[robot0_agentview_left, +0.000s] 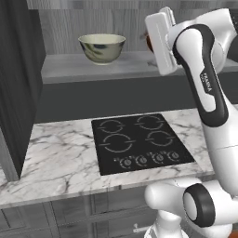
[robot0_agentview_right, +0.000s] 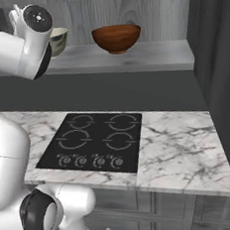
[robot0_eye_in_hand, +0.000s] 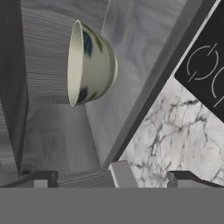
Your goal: Move the bowls from the cabinet to the plates on the dining table.
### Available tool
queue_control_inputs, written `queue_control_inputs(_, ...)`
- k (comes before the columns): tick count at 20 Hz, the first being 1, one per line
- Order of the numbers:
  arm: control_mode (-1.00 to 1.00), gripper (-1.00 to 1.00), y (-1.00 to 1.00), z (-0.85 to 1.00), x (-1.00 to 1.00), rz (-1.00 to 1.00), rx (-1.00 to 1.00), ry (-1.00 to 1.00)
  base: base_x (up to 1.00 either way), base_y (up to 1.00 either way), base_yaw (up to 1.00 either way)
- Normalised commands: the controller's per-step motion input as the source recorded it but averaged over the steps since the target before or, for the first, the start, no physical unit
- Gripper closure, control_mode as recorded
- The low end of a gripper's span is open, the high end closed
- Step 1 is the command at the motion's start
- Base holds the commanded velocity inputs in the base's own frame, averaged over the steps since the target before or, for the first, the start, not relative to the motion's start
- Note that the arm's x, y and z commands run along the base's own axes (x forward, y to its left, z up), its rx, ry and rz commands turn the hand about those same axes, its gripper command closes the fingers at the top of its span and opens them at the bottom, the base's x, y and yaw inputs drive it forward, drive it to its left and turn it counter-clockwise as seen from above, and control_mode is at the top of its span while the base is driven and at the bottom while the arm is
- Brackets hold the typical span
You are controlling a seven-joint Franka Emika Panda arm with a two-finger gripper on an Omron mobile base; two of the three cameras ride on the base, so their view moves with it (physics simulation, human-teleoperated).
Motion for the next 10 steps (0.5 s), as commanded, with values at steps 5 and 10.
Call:
queue_control_inputs(5,-1.00,-1.00,0.00,0.00,0.32,0.00,-0.02,-0.05,0.00,0.00,0.00)
queue_control_inputs(10,-1.00,-1.00,0.00,0.00,0.30,0.00,-0.06,-0.03,0.00,0.00,0.00)
